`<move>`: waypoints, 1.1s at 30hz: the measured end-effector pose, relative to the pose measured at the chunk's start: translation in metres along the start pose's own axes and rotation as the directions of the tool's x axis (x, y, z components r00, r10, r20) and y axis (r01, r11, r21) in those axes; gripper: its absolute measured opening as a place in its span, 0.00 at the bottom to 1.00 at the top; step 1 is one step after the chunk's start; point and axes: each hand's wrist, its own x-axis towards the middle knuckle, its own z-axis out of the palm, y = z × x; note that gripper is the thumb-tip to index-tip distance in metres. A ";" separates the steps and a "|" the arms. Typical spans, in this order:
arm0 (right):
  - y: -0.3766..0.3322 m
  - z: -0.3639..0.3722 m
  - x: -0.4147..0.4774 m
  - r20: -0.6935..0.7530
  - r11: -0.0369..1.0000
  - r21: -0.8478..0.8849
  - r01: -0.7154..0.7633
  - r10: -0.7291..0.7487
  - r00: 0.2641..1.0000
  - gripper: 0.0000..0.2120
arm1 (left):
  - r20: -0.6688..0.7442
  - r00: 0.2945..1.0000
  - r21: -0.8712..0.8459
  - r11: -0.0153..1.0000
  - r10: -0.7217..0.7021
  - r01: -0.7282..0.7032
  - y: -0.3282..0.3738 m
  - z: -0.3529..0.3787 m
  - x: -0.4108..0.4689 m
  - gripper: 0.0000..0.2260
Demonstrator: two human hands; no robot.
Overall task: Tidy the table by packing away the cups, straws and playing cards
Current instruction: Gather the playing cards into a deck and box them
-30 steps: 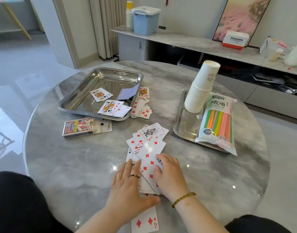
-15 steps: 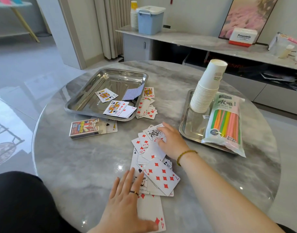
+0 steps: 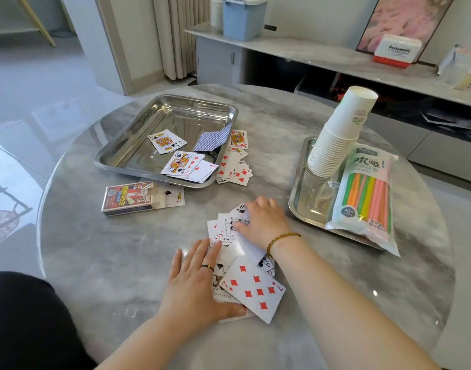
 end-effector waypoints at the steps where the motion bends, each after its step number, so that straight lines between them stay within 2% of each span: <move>1: -0.001 0.001 -0.005 -0.002 1.000 0.001 -0.016 0.016 1.000 0.24 | -0.007 1.000 -0.009 1.000 -0.009 0.009 -0.001 -0.002 0.003 0.53; 4: -0.002 0.004 -0.018 -0.023 0.997 0.034 -0.071 0.072 0.997 0.23 | -0.019 1.000 -0.020 1.000 -0.022 0.021 -0.006 -0.006 0.010 0.52; 7: 0.000 0.005 -0.030 -0.101 0.989 0.070 -0.133 0.140 0.985 0.18 | -0.002 0.999 -0.088 0.996 -0.034 0.034 -0.013 -0.011 0.008 0.48; 9: 0.003 0.005 -0.034 -0.132 0.979 0.120 -0.167 0.182 0.974 0.17 | 0.018 0.999 -0.203 0.978 -0.051 0.054 -0.021 -0.015 0.003 0.43; 12: 0.004 0.003 -0.039 -0.132 0.959 0.209 -0.193 0.223 0.966 0.18 | -0.011 0.990 -0.448 0.885 -0.143 0.123 -0.029 -0.021 -0.010 0.35; 13: 0.003 0.003 -0.040 -0.118 0.952 0.237 -0.196 0.228 0.966 0.18 | -0.028 0.987 -0.429 0.894 -0.158 0.131 -0.027 -0.022 -0.013 0.36; 17: -0.009 0.009 -0.050 -0.055 0.948 0.272 -0.164 0.185 0.981 0.19 | -0.060 0.982 -0.127 0.977 -0.182 0.173 -0.007 -0.013 -0.013 0.46; 19: -0.013 0.012 -0.055 -0.049 0.934 0.316 -0.166 0.191 0.980 0.21 | -0.059 0.985 -0.082 0.984 -0.165 0.160 0.000 -0.008 -0.006 0.47; 23: -0.014 0.011 -0.058 0.017 0.856 0.460 -0.236 0.257 0.966 0.24 | -0.071 0.988 -0.131 0.983 -0.136 0.126 0.000 -0.004 0.004 0.47; 28: -0.007 0.000 -0.053 0.179 0.758 0.562 -0.329 0.277 0.944 0.18 | -0.060 0.994 -0.253 0.965 -0.088 0.070 0.000 -0.004 0.011 0.48; 30: -0.002 -0.006 -0.052 0.228 0.682 0.654 -0.328 0.236 0.945 0.09 | -0.045 0.996 -0.280 0.958 -0.076 0.061 0.001 -0.003 0.014 0.49; 33: 0.003 -0.010 -0.056 0.290 0.555 0.774 -0.304 0.115 0.950 0.08 | -0.038 0.996 -0.360 0.931 -0.078 0.059 0.000 -0.002 0.015 0.49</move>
